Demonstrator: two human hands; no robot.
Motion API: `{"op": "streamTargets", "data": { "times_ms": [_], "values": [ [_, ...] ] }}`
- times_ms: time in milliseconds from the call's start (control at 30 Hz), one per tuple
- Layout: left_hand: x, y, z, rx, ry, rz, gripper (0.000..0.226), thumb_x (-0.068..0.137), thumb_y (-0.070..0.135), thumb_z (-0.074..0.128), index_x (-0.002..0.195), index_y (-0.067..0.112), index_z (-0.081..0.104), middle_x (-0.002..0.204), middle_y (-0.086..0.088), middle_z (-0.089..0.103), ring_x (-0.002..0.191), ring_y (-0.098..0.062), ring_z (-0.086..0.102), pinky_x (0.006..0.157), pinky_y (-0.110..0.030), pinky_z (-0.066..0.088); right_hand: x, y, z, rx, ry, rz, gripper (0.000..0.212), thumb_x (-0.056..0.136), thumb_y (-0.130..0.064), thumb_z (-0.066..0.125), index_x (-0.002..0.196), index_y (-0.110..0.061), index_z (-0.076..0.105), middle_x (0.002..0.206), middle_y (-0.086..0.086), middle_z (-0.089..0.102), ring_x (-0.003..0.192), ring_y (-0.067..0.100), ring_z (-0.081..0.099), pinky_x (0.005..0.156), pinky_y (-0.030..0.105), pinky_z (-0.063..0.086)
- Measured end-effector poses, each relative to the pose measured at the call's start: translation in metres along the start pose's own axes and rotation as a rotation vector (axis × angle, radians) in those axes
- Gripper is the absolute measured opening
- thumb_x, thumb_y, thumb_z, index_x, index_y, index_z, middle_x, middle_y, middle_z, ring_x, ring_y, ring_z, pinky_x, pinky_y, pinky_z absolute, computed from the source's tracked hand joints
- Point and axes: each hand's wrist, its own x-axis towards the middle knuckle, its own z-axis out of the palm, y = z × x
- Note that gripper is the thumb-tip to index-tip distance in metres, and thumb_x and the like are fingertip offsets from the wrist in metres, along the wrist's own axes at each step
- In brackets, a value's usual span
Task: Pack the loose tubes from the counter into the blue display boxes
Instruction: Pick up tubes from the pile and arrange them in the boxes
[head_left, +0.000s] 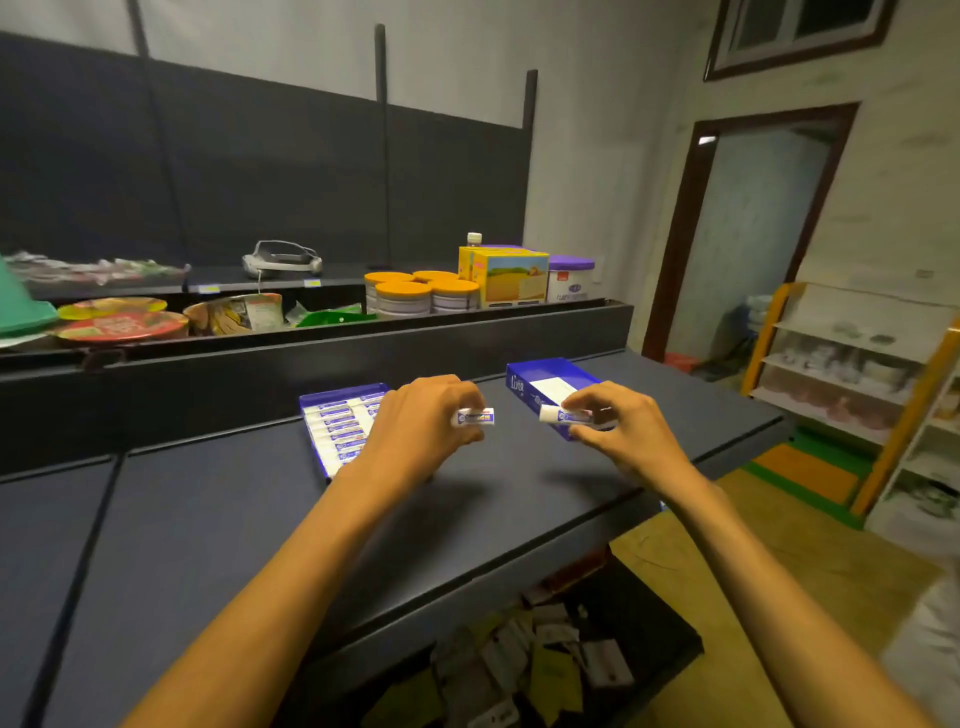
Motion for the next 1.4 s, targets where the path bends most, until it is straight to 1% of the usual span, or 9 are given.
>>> {"op": "streamTargets", "data": {
  "times_ms": [167, 367, 633, 767, 900, 1100, 1200, 1300, 1400],
  "values": [
    [0.043, 0.009, 0.03, 0.06, -0.011, -0.037, 0.027, 0.081, 0.041, 0.073, 0.104, 0.029, 0.067, 0.104, 0.006, 0.066, 0.097, -0.02, 0.061, 0.078, -0.039, 0.052, 0.044, 0.052, -0.002, 0.017, -0.034, -0.048, 0.029, 0.081, -0.008, 0.075, 0.107, -0.018, 0.069, 0.104, -0.007, 0.061, 0.093, 0.011, 0.059, 0.068, 0.008, 0.044],
    [0.095, 0.028, 0.061, 0.14, -0.006, -0.107, 0.028, 0.081, 0.039, 0.072, 0.107, 0.03, 0.065, 0.105, 0.007, 0.065, 0.099, -0.019, 0.06, 0.075, -0.035, 0.049, 0.1, 0.108, -0.013, 0.052, -0.094, -0.162, 0.027, 0.079, -0.007, 0.077, 0.102, -0.02, 0.07, 0.097, -0.009, 0.063, 0.086, 0.003, 0.059, 0.072, 0.005, 0.044],
    [0.161, 0.046, 0.103, 0.19, -0.027, -0.244, 0.031, 0.08, 0.04, 0.075, 0.107, 0.028, 0.064, 0.106, 0.006, 0.066, 0.098, -0.017, 0.061, 0.071, -0.03, 0.046, 0.168, 0.172, -0.014, 0.1, -0.213, -0.25, 0.025, 0.079, -0.008, 0.077, 0.102, -0.015, 0.069, 0.099, -0.002, 0.066, 0.087, 0.005, 0.06, 0.073, 0.007, 0.045],
    [0.185, 0.045, 0.122, 0.211, -0.054, -0.311, 0.032, 0.08, 0.037, 0.076, 0.107, 0.026, 0.065, 0.107, 0.004, 0.068, 0.098, -0.018, 0.062, 0.072, -0.029, 0.047, 0.197, 0.185, -0.001, 0.145, -0.276, -0.278, 0.024, 0.08, -0.012, 0.077, 0.1, -0.021, 0.067, 0.1, -0.003, 0.066, 0.092, 0.011, 0.063, 0.078, 0.021, 0.053],
    [0.202, 0.037, 0.144, 0.223, -0.128, -0.34, 0.035, 0.078, 0.037, 0.077, 0.108, 0.023, 0.065, 0.109, 0.002, 0.069, 0.1, -0.018, 0.061, 0.07, -0.027, 0.044, 0.217, 0.192, 0.014, 0.171, -0.322, -0.264, 0.024, 0.082, -0.017, 0.076, 0.099, -0.028, 0.062, 0.103, -0.006, 0.064, 0.097, 0.011, 0.061, 0.078, 0.025, 0.055],
    [0.222, 0.024, 0.164, 0.224, -0.183, -0.346, 0.031, 0.077, 0.035, 0.078, 0.104, 0.023, 0.067, 0.107, 0.003, 0.064, 0.1, -0.013, 0.049, 0.071, -0.03, 0.045, 0.232, 0.202, 0.03, 0.183, -0.375, -0.248, 0.024, 0.083, -0.02, 0.074, 0.099, -0.03, 0.059, 0.103, -0.008, 0.061, 0.1, 0.012, 0.059, 0.074, 0.02, 0.053],
    [0.229, 0.022, 0.169, 0.2, -0.199, -0.329, 0.033, 0.075, 0.037, 0.079, 0.103, 0.023, 0.067, 0.106, 0.004, 0.06, 0.094, -0.008, 0.041, 0.061, -0.024, 0.032, 0.236, 0.206, 0.033, 0.2, -0.372, -0.232, 0.024, 0.083, -0.021, 0.074, 0.104, -0.025, 0.062, 0.104, -0.007, 0.061, 0.101, 0.012, 0.059, 0.074, 0.022, 0.054],
    [0.231, 0.017, 0.175, 0.197, -0.228, -0.333, 0.036, 0.072, 0.041, 0.081, 0.101, 0.025, 0.068, 0.105, 0.004, 0.058, 0.096, -0.009, 0.043, 0.06, -0.024, 0.032, 0.238, 0.21, 0.035, 0.2, -0.368, -0.218, 0.026, 0.084, -0.019, 0.074, 0.107, -0.022, 0.063, 0.107, -0.004, 0.063, 0.103, 0.014, 0.059, 0.077, 0.025, 0.056],
    [0.23, 0.012, 0.179, 0.161, -0.282, -0.374, 0.036, 0.074, 0.041, 0.08, 0.104, 0.023, 0.068, 0.11, 0.002, 0.058, 0.097, -0.011, 0.047, 0.063, -0.021, 0.035, 0.236, 0.213, 0.038, 0.205, -0.373, -0.208, 0.026, 0.084, -0.018, 0.073, 0.108, -0.021, 0.063, 0.109, -0.002, 0.064, 0.102, 0.013, 0.059, 0.075, 0.021, 0.053]
  ]
}}
